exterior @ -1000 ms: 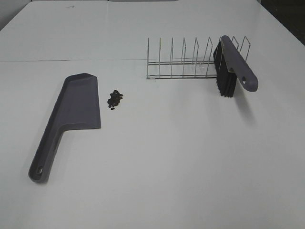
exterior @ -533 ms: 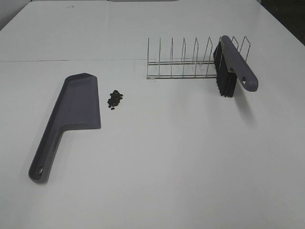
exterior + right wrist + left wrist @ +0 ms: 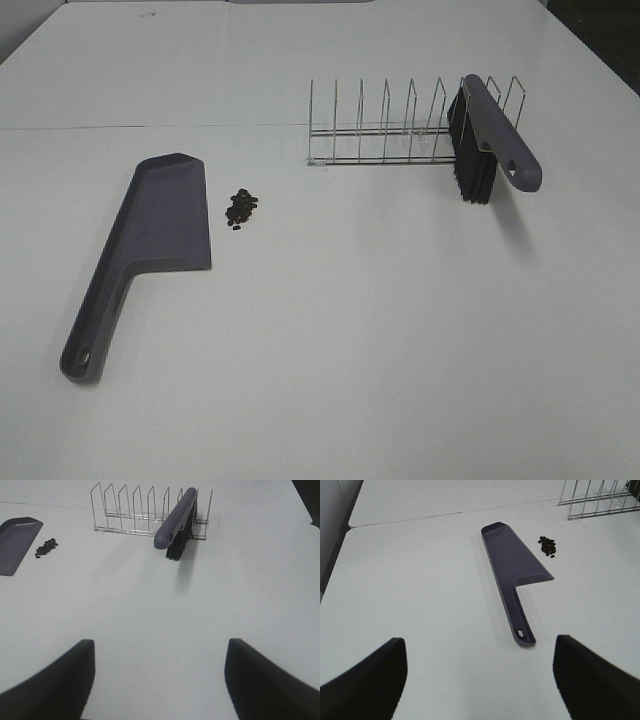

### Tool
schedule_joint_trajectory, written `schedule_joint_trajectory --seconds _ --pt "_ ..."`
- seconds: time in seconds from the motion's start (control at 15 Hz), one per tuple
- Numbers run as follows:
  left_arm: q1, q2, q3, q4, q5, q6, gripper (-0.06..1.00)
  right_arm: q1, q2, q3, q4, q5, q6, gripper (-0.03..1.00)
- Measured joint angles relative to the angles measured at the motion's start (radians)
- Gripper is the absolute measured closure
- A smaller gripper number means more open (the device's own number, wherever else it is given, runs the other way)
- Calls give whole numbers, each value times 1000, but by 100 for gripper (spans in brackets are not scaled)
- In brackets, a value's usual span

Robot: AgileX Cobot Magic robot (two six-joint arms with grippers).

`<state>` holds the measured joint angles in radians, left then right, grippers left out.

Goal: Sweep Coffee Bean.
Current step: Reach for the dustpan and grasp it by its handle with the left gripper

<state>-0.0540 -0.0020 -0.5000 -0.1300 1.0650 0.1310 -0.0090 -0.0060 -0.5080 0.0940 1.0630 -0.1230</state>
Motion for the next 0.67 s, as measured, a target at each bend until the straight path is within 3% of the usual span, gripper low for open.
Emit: schedule_joint_trajectory --seconds 0.67 --pt "0 0 0 0 0 0 21 0 0 0 0 0 0 36"
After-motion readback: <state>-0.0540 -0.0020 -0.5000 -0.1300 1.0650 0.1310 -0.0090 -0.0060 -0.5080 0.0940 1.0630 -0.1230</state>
